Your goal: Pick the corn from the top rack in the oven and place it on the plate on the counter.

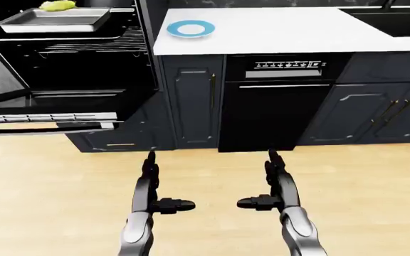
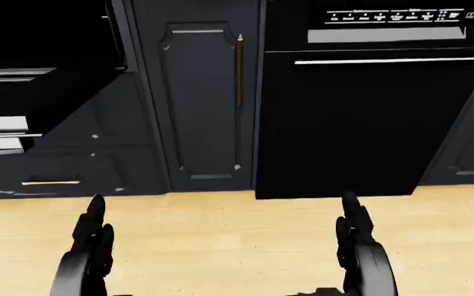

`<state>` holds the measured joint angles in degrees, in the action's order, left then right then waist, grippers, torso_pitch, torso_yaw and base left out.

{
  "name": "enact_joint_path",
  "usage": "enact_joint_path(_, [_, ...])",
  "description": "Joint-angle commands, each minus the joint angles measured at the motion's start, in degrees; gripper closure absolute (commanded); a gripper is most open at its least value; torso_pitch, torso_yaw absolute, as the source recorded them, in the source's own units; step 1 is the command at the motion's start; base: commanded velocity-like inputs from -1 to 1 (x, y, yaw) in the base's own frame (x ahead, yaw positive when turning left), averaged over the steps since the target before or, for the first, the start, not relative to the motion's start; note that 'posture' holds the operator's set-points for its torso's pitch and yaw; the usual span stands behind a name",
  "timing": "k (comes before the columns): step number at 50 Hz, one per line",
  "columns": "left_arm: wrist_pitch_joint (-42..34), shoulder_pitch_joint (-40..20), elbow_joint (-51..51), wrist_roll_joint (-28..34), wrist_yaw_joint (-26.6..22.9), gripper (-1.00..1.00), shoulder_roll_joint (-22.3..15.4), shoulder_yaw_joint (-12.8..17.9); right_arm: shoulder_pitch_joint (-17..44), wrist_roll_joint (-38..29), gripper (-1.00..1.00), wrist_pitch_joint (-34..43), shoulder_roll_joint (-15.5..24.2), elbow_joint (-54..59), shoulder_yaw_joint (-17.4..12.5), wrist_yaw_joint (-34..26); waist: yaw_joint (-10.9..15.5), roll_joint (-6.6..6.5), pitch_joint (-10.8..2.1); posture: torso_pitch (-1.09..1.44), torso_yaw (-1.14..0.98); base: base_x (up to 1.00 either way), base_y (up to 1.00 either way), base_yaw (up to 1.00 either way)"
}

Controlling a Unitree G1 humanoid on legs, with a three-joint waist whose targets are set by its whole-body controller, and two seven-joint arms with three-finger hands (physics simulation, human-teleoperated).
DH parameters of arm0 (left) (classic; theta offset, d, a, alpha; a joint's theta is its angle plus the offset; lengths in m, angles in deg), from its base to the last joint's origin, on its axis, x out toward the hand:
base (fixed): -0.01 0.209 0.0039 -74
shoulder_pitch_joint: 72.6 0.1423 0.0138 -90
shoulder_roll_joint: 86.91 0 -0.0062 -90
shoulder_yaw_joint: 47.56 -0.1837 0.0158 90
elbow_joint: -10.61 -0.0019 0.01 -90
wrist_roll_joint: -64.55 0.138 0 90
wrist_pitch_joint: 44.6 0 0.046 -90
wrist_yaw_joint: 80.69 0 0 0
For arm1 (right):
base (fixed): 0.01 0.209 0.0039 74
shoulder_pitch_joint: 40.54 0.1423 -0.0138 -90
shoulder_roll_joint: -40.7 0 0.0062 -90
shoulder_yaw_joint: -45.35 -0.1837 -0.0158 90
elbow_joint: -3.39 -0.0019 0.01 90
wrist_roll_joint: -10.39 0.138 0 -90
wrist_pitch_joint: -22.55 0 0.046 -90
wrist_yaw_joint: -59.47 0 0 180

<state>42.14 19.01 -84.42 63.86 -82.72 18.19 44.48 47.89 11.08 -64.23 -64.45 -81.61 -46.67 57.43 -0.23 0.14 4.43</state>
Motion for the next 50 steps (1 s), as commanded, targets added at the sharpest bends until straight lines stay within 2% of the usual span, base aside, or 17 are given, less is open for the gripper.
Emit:
enact_joint_path(1, [-6.4,-6.9,11.1,-1.3,1.8,-1.0,-1.0,1.7,7.3,4.0,-1.0,4.0,0.3,-8.3,-1.7,0.2,-0.1,0.45,-0.05,0.0,0.0,0.0,0.0,0.0])
enact_joint_path(3, [-7.9,-8.0,11.8,0.2,1.7,-1.0,-1.6,0.9,9.9,2.9,-1.0,6.7,1.4,-9.8,-1.0,0.3,0.4,0.01,-4.02,0.0,0.0,0.0,0.0,0.0])
enact_joint_path(4, [-10.3,-9.6,13.3,-0.2,2.0,-1.0,-1.6,1.6,11.3,2.4,-1.0,7.6,1.8,-10.2,-1.7,1.4,0.5,-0.03,-2.14,0.0,0.0,0.0,0.0,0.0])
enact_joint_path(5, [-11.8,-10.5,14.8,-0.1,1.8,-1.0,-2.1,1.7,12.3,2.7,-1.0,9.0,2.1,-10.4,-2.0,1.2,0.3,0.54,-1.36,0.0,0.0,0.0,0.0,0.0])
enact_joint_path(7, [-14.3,-13.4,15.9,-0.8,1.7,-1.0,-2.9,2.8,14.6,1.8,-1.0,12.0,3.4,-13.8,-2.5,1.1,0.4,0.4,-4.05,0.0,0.0,0.0,0.0,0.0])
enact_joint_path(12, [-20.6,-21.3,18.4,-1.0,0.9,-1.0,-5.8,4.5,22.7,-0.7,-1.0,24.1,6.6,-20.2,-3.9,0.8,0.7,0.24,-5.12,0.0,0.0,0.0,0.0,0.0])
enact_joint_path(19, [-28.1,-40.4,12.0,-3.4,0.0,-1.0,-11.2,7.0,39.9,-0.3,-1.0,35.2,12.0,-17.2,-5.9,-2.0,0.6,0.25,-5.01,0.0,0.0,0.0,0.0,0.0])
enact_joint_path(22, [-29.9,-48.6,4.3,-6.7,0.3,-1.0,-12.8,8.0,47.4,-1.2,-1.0,34.8,14.5,-11.3,-5.6,-3.8,0.6,0.27,-4.93,0.0,0.0,0.0,0.0,0.0])
enact_joint_path(26, [-26.0,-59.1,-10.0,-5.7,0.7,-1.0,-16.0,5.9,59.8,0.0,-1.0,34.4,18.0,0.0,-6.1,-6.5,0.5,0.16,-4.81,0.0,0.0,0.0,0.0,0.0])
enact_joint_path(31, [-28.7,-68.5,-14.1,-6.5,0.8,-1.0,-18.6,6.6,69.7,-0.8,-1.0,32.6,21.3,7.9,-6.0,-8.9,0.4,0.02,-4.43,0.0,0.0,0.0,0.0,0.0])
enact_joint_path(32, [-29.9,-69.6,-13.2,-6.6,0.9,-1.0,-19.2,6.7,71.2,-0.3,-1.0,32.8,21.7,8.7,-6.0,-10.2,0.3,-0.26,-5.79,0.0,0.0,0.08,0.0,0.0])
enact_joint_path(37, [-35.8,-68.4,-3.8,-7.2,1.5,-1.0,-21.0,7.7,73.0,0.4,-1.0,35.4,22.1,4.2,-6.7,-10.5,0.3,-0.3,-3.87,0.0,0.0,0.17,0.0,0.0])
enact_joint_path(39, [-39.1,-66.5,1.8,-8.1,1.5,-1.0,-21.6,8.1,71.8,0.2,-1.0,38.1,22.0,0.2,-6.2,-10.5,0.3,0.09,-1.78,0.0,0.0,0.42,0.02,0.0])
enact_joint_path(42, [-45.4,-64.0,12.2,-9.4,2.6,-1.0,-23.4,9.8,71.2,0.4,-1.0,43.6,22.9,-7.0,-6.5,-11.0,0.3,0.71,-1.06,0.0,0.0,0.42,0.0,0.0])
enact_joint_path(44, [-48.4,-63.8,16.1,-10.4,3.4,-1.0,-25.1,11.5,71.6,0.7,-1.0,46.1,23.8,-10.0,-7.2,-11.4,0.1,0.13,-1.56,0.0,0.0,0.42,0.0,0.0])
enact_joint_path(47, [-50.5,-63.2,18.7,-11.7,4.2,-1.0,-27.0,12.6,72.5,0.9,-1.0,48.3,24.8,-12.2,-7.5,-11.6,0.2,0.59,-1.9,0.0,0.0,0.42,0.0,0.0])
enact_joint_path(50, [-51.3,-63.0,19.8,-12.9,4.7,-1.0,-28.2,13.3,73.0,1.0,-1.0,49.3,25.4,-13.3,-7.4,-11.8,-0.1,-0.71,-1.84,0.0,0.0,0.42,0.0,0.0])
